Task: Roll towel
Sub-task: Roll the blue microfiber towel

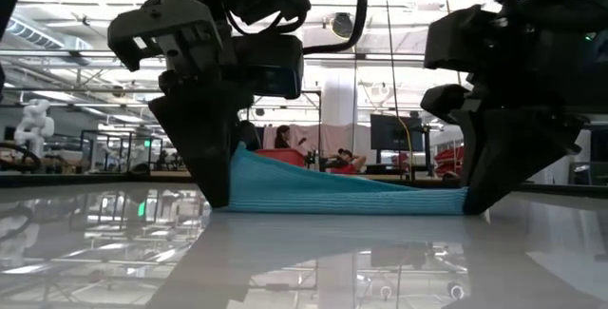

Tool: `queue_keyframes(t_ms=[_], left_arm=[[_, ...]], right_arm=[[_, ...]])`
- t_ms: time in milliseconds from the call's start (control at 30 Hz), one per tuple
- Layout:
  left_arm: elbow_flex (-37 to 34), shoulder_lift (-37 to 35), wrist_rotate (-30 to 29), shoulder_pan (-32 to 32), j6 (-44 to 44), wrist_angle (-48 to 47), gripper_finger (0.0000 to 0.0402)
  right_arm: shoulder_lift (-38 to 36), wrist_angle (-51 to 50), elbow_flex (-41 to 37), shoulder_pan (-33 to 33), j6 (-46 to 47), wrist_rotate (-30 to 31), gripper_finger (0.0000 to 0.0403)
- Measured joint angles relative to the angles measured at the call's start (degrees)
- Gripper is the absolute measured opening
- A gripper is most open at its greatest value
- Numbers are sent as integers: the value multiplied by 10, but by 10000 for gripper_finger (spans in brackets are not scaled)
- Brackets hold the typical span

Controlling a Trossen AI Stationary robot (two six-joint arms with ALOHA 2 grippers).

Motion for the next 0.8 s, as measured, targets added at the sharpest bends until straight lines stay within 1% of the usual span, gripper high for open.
queue_keyframes(t_ms=[133,233,400,433,533,567,667,733,800], left_arm=[[12,-9,14,-2,16,-32,148],[22,-31,11,-8,29,-83,158],[45,-66,-76,-25,58,-178,160],[48,-71,-88,-33,67,-170,160],[49,-75,-102,-72,122,-110,160],[49,-74,-119,-87,145,-87,160],[50,-60,-211,-118,229,-15,160],[50,-47,-274,-126,287,6,160],[50,-37,-302,-125,324,15,161]], right_arm=[[0,8,0,-4,-8,-13,2],[-1,12,0,-9,-10,-25,2],[-1,14,0,-12,-10,-31,2],[-1,16,0,-13,-10,-35,2],[-1,19,0,-17,-13,-43,2],[-1,20,0,-17,-13,-43,2],[-1,23,0,-23,-17,-56,2],[-1,25,0,-26,-17,-58,2],[-1,25,0,-28,-14,-61,2]])
